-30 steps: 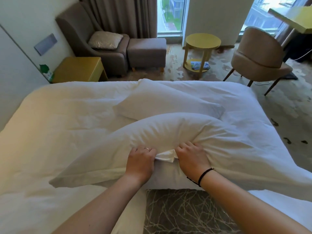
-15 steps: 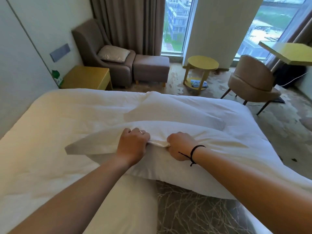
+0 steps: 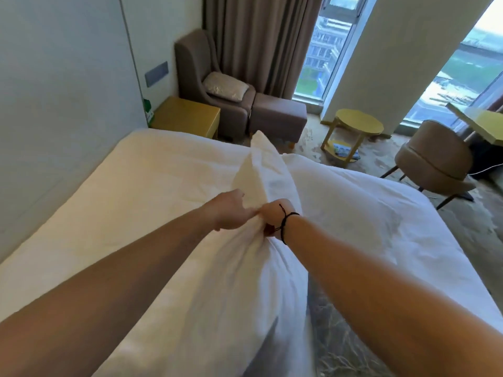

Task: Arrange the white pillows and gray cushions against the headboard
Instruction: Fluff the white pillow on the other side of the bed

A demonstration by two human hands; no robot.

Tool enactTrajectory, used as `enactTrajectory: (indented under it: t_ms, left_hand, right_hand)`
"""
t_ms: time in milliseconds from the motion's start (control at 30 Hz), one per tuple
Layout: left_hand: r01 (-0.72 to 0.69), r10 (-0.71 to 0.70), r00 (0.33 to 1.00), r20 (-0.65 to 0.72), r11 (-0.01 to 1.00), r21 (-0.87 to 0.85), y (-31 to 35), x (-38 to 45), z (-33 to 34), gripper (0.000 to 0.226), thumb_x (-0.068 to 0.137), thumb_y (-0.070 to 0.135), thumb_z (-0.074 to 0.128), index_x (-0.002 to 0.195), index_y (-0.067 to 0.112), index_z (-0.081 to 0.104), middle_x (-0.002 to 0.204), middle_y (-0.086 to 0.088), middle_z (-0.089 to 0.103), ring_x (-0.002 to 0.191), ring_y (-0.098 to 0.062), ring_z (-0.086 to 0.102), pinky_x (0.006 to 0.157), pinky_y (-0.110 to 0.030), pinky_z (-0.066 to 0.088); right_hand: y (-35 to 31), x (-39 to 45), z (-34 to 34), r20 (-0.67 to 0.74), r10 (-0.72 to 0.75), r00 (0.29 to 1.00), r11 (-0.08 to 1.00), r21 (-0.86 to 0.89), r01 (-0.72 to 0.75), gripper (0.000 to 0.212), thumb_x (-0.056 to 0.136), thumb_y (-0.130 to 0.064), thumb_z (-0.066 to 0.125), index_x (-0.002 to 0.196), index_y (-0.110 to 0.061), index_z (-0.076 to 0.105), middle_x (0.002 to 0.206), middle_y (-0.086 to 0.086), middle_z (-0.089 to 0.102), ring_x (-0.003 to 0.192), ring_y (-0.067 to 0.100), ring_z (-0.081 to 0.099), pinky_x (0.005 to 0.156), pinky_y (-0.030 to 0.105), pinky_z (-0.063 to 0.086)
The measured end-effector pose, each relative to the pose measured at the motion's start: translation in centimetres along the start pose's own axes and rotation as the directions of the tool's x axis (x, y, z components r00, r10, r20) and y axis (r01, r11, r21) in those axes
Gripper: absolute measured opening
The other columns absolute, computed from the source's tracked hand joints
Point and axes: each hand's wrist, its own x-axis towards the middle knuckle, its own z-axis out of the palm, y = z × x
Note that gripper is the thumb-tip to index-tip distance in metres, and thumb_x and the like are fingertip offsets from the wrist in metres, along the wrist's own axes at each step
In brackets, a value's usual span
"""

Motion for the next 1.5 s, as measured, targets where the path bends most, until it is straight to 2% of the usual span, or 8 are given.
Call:
enactTrajectory:
  t_ms: [133,233,400,567,667,867,1200,1500]
  left_hand:
    - [0.115,-0.106,0.97,0.217,0.993,-0.033,-3.8,-3.8,-1.3,0.064,0.075,0.071,0.051,0.094,0.011,0.06,0.095,-0.011,0.064,0.081,-0.027,0.065,0.064,-0.044,0.06]
    - [0.128,-0.13,0.979,0.156,0.992,0.019,-7.2,-5.4,-0.1,0.056,0.082,0.052,0.059,0.092,-0.003,0.064,0.076,-0.017,0.059,0.068,-0.029,0.059,0.058,-0.04,0.056]
    - [0.178,-0.179,0.984,-0.006,0.984,-0.021,-10.3,-6.9,4.5,0.031,0.096,0.03,0.047,0.072,0.01,0.052,0.093,-0.019,0.063,0.083,-0.031,0.055,0.064,-0.032,0.033]
    - [0.354,-0.365,0.929,-0.065,0.925,-0.139,-11.9,-7.3,6.1,0.031,0.098,0.03,0.046,0.1,0.003,0.059,0.11,-0.019,0.063,0.102,-0.033,0.058,0.069,-0.031,0.037]
    - [0.439,-0.461,0.885,-0.06,0.871,-0.223,-12.6,-7.6,6.4,0.024,0.095,0.027,0.053,0.102,0.004,0.055,0.106,-0.016,0.06,0.095,-0.03,0.058,0.064,-0.03,0.037]
    - [0.533,-0.565,0.814,-0.138,0.82,-0.209,-12.5,-8.0,8.4,0.04,0.092,0.042,0.055,0.121,0.017,0.042,0.113,-0.01,0.062,0.1,-0.029,0.059,0.074,-0.034,0.041]
    - [0.622,-0.569,0.761,-0.313,0.776,0.102,-11.8,-9.6,11.2,0.088,0.07,0.092,0.016,0.121,0.033,0.057,0.119,0.005,0.062,0.106,-0.021,0.059,0.082,-0.041,0.044]
    - [0.648,-0.543,0.719,-0.435,0.749,0.137,-14.5,-10.0,11.0,0.044,0.096,0.062,0.026,0.08,0.028,0.049,0.086,0.002,0.065,0.08,-0.023,0.061,0.06,-0.035,0.037]
  right_hand:
    - [-2.1,-0.1,5.2,0.012,-0.009,1.0,0.986,0.168,0.007,0.02,0.088,-0.01,0.055,0.069,-0.014,0.05,0.064,0.002,0.054,0.055,0.018,0.055,0.055,0.026,0.049]
    - [-1.8,-0.1,6.9,-0.029,0.064,0.998,0.949,0.31,-0.052,0.018,0.08,-0.001,0.051,0.064,-0.009,0.048,0.049,0.007,0.049,0.043,0.023,0.05,0.05,0.031,0.046]
    - [0.3,-0.2,7.6,0.023,-0.169,0.985,0.979,-0.109,0.17,0.025,0.079,-0.025,0.058,0.061,-0.008,0.053,0.046,0.003,0.056,0.043,0.024,0.057,0.043,0.035,0.05]
    - [0.8,1.8,6.2,0.214,-0.691,0.69,0.413,-0.667,0.62,0.07,0.071,-0.085,0.041,0.109,-0.028,0.052,0.117,-0.004,0.053,0.103,0.019,0.053,0.087,0.039,0.045]
    - [0.7,4.2,5.2,0.532,-0.679,0.507,0.022,-0.675,0.737,0.087,0.07,-0.091,0.032,0.136,-0.035,0.041,0.151,-0.005,0.036,0.14,0.02,0.027,0.115,0.05,0.019]
    - [0.4,8.6,5.5,0.735,-0.502,0.456,-0.157,-0.596,0.788,0.074,0.081,-0.08,0.034,0.138,-0.034,0.043,0.139,-0.007,0.05,0.132,0.017,0.042,0.118,0.051,0.005]
    - [-0.7,12.1,7.0,0.779,-0.518,0.354,-0.241,-0.53,0.813,0.031,0.099,-0.046,0.037,0.11,-0.027,0.058,0.12,-0.006,0.062,0.108,0.016,0.057,0.103,0.036,0.029]
    - [2.3,12.7,10.6,0.584,-0.767,0.265,-0.136,-0.552,0.822,0.018,0.1,-0.031,0.037,0.1,-0.026,0.055,0.097,-0.006,0.061,0.091,0.019,0.057,0.089,0.033,0.036]
